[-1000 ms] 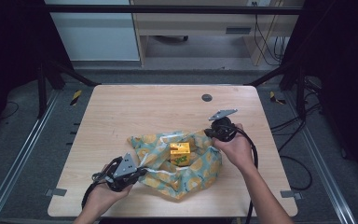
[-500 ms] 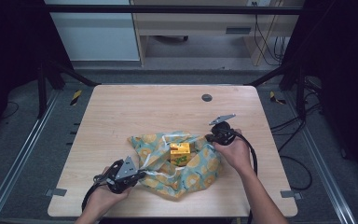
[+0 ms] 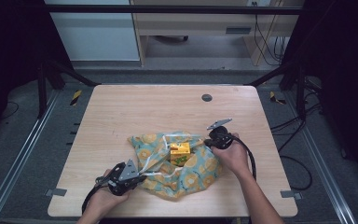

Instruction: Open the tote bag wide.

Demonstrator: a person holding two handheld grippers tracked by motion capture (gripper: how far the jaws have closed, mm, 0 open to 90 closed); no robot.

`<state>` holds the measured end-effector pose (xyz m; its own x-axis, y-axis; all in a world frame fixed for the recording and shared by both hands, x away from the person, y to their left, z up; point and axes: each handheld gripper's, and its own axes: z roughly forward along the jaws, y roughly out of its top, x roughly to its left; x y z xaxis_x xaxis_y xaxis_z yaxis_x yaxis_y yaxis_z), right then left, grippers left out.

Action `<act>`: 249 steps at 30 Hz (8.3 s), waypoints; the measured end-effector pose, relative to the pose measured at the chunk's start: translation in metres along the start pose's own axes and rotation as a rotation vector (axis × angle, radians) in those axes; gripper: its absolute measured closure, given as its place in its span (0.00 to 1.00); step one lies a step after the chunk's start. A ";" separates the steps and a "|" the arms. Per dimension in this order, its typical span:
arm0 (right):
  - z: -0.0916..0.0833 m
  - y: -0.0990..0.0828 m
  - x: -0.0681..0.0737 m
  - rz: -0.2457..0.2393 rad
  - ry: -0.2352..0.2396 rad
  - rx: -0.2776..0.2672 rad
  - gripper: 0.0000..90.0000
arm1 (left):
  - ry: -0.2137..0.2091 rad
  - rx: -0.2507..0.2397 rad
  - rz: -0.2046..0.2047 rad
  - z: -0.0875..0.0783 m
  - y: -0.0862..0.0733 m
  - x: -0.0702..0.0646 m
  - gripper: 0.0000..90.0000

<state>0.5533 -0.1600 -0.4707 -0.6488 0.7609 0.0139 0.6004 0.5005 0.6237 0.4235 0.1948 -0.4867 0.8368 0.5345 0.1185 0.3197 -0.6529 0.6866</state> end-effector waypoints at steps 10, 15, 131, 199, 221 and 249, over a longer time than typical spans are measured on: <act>0.011 0.005 0.004 -0.024 -0.009 0.015 1.00 | -0.032 0.041 0.004 0.001 -0.004 -0.007 1.00; 0.017 0.005 0.006 -0.028 -0.010 0.029 1.00 | -0.039 0.045 0.002 0.000 -0.006 -0.008 1.00; -0.051 -0.094 0.029 -0.089 -0.029 -0.063 1.00 | 0.131 -0.015 -0.169 0.051 0.042 0.055 0.99; -0.056 -0.101 0.025 -0.111 -0.022 -0.184 0.85 | 0.124 -0.099 -0.195 0.041 0.026 0.048 0.90; -0.069 -0.098 0.027 -0.054 -0.077 -0.278 0.38 | 0.163 -0.143 -0.147 0.024 0.038 0.038 0.48; -0.128 -0.099 0.008 0.039 -0.206 -0.469 0.05 | 0.248 -0.221 -0.207 -0.055 0.033 0.053 0.09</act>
<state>0.4287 -0.2561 -0.4320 -0.4956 0.8648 -0.0806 0.3174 0.2668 0.9100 0.4540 0.2312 -0.4187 0.6232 0.7739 0.1127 0.3446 -0.4010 0.8488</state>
